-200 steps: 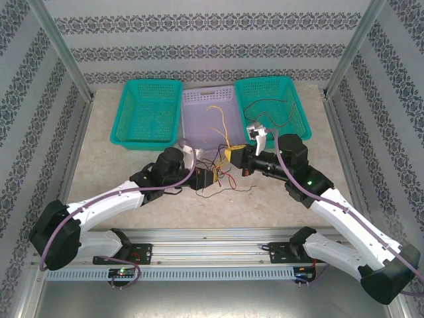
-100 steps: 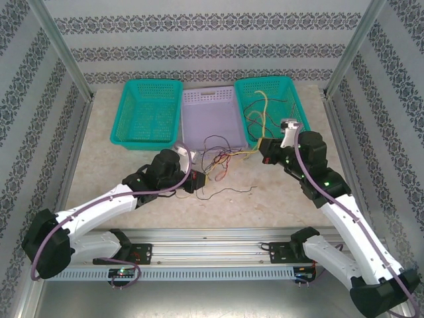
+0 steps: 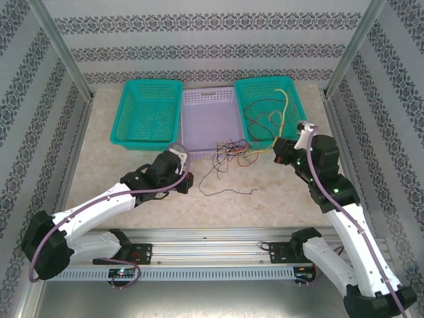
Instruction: Untangle the cables
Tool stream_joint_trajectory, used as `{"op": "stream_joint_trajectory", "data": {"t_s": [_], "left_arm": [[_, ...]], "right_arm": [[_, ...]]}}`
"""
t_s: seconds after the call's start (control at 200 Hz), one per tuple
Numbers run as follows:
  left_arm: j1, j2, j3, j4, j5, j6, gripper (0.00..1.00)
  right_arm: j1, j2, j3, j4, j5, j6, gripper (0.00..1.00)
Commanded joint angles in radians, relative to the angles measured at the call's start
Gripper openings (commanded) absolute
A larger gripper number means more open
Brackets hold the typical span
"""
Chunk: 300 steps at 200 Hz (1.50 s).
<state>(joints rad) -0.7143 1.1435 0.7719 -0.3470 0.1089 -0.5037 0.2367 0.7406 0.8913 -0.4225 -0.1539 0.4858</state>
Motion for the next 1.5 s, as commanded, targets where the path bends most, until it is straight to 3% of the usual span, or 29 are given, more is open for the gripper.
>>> {"op": "stream_joint_trajectory", "data": {"t_s": [0.0,0.275,0.879,1.094,1.294,1.494], "left_arm": [[-0.002,-0.019,0.045,-0.108,-0.126,0.006,0.00],[0.022,0.057,0.081,-0.192,-0.236,-0.015,0.00],[0.061,0.245,0.110,-0.105,-0.233,-0.039,0.00],[0.061,0.340,0.110,-0.007,-0.154,-0.075,0.00],[0.059,0.434,0.116,0.099,-0.062,-0.132,0.00],[0.060,0.551,0.175,0.118,-0.086,-0.139,0.00]], "right_arm": [[-0.023,-0.063,0.024,-0.008,0.061,0.031,0.00],[-0.038,-0.120,0.074,-0.042,-0.022,0.074,0.00],[-0.040,-0.178,0.277,-0.090,-0.108,0.134,0.00],[-0.039,-0.177,0.214,0.017,-0.266,0.170,0.00],[-0.039,-0.168,0.087,0.108,-0.338,0.179,0.00],[-0.036,-0.112,0.021,0.212,-0.382,0.168,0.00]]}}
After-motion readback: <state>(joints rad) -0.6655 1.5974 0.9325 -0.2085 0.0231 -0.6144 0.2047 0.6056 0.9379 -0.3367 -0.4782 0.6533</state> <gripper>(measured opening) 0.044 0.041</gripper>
